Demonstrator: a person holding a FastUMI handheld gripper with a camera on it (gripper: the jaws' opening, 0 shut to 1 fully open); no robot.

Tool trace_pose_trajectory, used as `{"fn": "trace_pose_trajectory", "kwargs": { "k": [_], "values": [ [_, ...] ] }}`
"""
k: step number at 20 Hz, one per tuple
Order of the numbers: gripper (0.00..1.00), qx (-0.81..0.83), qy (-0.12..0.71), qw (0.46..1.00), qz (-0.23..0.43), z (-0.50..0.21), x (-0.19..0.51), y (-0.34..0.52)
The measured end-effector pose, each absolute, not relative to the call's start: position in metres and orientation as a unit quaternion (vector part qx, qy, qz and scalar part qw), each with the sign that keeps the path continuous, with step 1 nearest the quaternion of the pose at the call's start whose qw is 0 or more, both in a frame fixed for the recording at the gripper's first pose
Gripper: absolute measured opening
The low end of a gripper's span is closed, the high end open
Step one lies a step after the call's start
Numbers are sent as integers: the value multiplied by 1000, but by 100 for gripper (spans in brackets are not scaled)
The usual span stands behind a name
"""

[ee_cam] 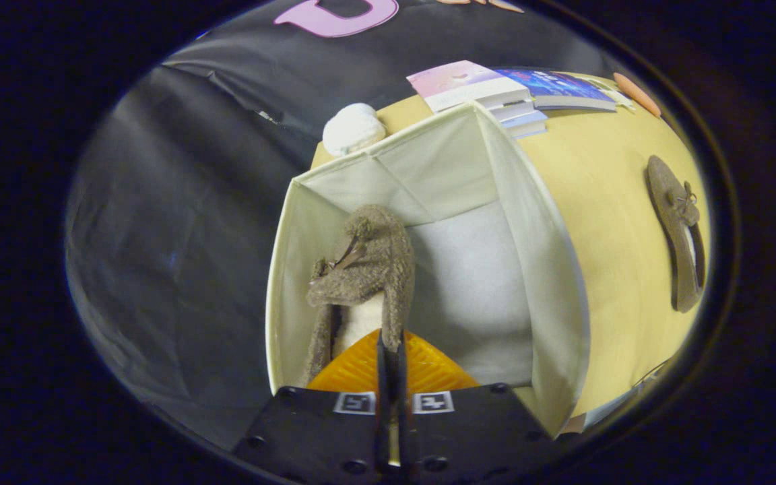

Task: Open the storage box then place both shoes into the box .Put the left shoe in first, then the right shoe, with the right side of both shoes facing outward in a uniform manner.

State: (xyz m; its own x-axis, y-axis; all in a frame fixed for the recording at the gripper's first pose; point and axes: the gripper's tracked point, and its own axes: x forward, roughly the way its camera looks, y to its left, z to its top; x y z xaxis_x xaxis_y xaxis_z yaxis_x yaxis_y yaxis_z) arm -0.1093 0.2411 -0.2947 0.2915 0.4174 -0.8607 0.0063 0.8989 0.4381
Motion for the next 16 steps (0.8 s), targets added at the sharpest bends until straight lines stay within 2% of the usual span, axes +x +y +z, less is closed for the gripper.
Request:
{"fn": "trace_pose_trajectory", "kwargs": {
  "k": [8,16],
  "values": [
    [9,197,565,789,142,-297,-96,243],
    [9,266,456,841,118,-237,-42,186]
  ]
}}
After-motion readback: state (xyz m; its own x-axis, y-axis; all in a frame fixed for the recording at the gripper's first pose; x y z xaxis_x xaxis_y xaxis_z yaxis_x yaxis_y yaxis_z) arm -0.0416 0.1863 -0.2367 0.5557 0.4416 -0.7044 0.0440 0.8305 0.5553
